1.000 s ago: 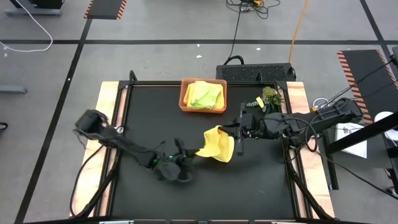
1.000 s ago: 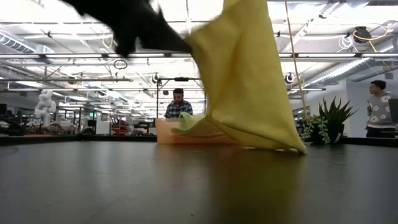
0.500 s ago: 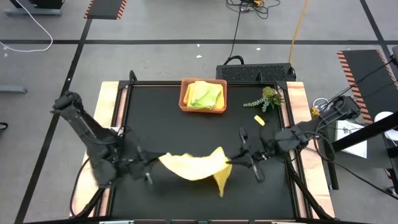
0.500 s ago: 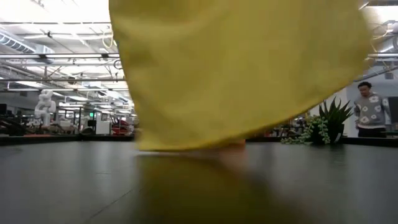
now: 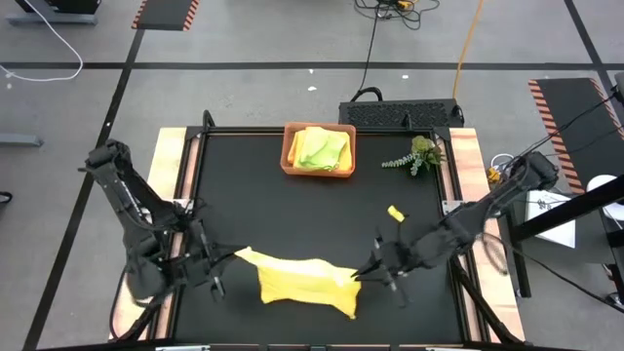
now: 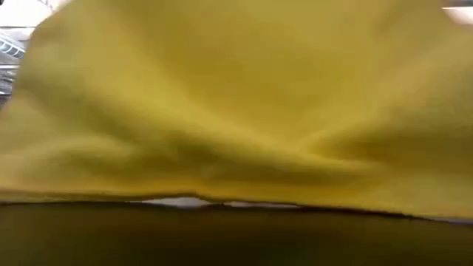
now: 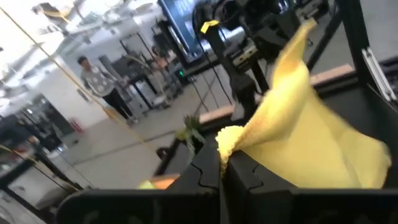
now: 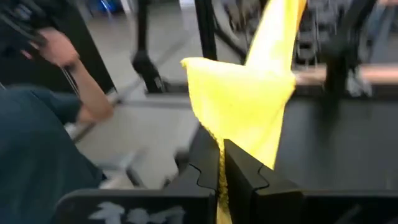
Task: Fold microfiber towels
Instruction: Fold the yellow towel
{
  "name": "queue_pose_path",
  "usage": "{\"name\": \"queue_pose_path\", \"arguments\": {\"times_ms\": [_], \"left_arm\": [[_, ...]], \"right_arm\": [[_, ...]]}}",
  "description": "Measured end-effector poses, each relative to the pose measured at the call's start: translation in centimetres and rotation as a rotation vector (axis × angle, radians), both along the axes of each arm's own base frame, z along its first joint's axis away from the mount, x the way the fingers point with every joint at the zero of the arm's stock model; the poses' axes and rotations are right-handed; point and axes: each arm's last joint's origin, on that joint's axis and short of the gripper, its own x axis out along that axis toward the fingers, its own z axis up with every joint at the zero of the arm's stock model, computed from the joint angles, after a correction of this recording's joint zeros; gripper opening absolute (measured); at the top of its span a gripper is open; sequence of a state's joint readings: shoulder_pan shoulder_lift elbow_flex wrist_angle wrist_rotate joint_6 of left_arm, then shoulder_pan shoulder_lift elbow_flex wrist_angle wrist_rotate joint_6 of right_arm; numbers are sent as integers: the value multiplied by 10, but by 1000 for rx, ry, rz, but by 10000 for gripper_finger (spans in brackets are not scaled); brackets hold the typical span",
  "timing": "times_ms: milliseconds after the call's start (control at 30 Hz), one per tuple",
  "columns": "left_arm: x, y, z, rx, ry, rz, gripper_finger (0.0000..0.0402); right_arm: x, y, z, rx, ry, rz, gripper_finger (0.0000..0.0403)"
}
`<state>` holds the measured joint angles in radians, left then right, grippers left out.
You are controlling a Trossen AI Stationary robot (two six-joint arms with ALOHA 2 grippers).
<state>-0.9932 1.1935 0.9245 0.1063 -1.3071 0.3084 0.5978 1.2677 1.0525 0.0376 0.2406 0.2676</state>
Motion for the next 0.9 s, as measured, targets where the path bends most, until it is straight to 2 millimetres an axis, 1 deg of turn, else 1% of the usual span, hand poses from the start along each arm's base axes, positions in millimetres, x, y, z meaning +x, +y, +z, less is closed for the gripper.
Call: {"name": "queue_pose_path", "arguments": {"times_ms": [100,200,333,433,533,633,733,900], "left_arm": [[8,10,-17,-38,86,-34,2],[18,24,-32,-97,206,-51,3],[34,45,-47,-138,312,31,3],[46,55,-55,-118,360,89,5],[60,64,-65,-123,426,111,3],[73,73,-77,-136,483,138,5],[87,81,-91,-138,550,168,7],[109,96,-116,-122,645,211,5]], "right_arm": [[11,0,-30,-30,89,-85,8],[13,-3,-54,-80,141,-155,8],[10,-11,-70,-119,170,-203,8],[6,-18,-75,-160,157,-291,8],[1,-24,-81,-207,146,-367,8],[-5,-29,-92,-246,153,-442,8],[-10,-34,-106,-252,179,-480,8],[-20,-40,-130,-212,200,-502,8]]}}
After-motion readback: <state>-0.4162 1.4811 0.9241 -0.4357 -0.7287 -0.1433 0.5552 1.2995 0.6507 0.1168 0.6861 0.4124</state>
